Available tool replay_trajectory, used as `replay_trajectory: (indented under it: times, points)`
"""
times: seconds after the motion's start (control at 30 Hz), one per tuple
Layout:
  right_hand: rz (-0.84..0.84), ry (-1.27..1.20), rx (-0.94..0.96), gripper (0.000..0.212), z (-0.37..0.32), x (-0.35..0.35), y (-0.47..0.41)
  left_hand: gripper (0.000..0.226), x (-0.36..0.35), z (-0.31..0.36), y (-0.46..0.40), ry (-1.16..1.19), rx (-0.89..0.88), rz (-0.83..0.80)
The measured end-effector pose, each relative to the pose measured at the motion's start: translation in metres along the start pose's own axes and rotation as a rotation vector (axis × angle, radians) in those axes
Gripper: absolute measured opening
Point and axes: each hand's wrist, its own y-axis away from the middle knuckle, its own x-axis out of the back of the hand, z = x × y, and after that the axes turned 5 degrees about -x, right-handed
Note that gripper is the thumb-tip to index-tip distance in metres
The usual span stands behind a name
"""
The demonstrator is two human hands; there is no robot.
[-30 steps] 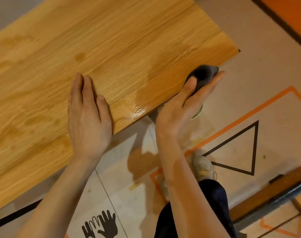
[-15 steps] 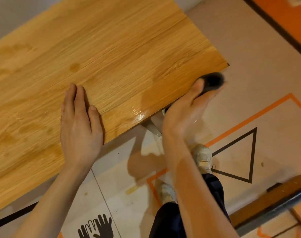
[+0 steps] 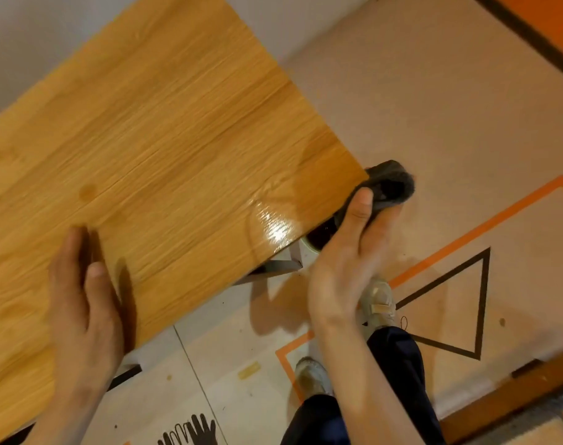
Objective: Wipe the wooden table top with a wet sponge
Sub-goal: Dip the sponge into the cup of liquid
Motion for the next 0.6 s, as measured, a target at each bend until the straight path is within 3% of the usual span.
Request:
replay_trajectory:
  times: [0.07,0.13,0.3,0.43,0.6]
  points:
    - [-0.07,-0.049,0.063,0.056,-0.012,0.017,-0.018,0.057,0.0,-0.006,-0.007,0.17,0.112,0.03]
    - [-0.113,-0.048,-0.022,0.059,-0.026,0.03,-0.036,0.058,-0.007,0.01,-0.023,0.134,0.148,-0.012]
    - [-0.375,0.136,-0.054,0.028,-0.058,0.041,-0.075,0.051,-0.054,0.108,-0.079,-0.091,-0.162,-0.154]
    - [-0.617,0.307,-0.104,0.033,-0.077,0.045,-0.08,0.055,-0.092,0.146,-0.123,-0.1,-0.142,-0.257]
    - [-0.646,0.364,-0.155,0.043,-0.072,0.058,-0.076,0.06,-0.111,0.154,-0.134,-0.192,-0.145,-0.284]
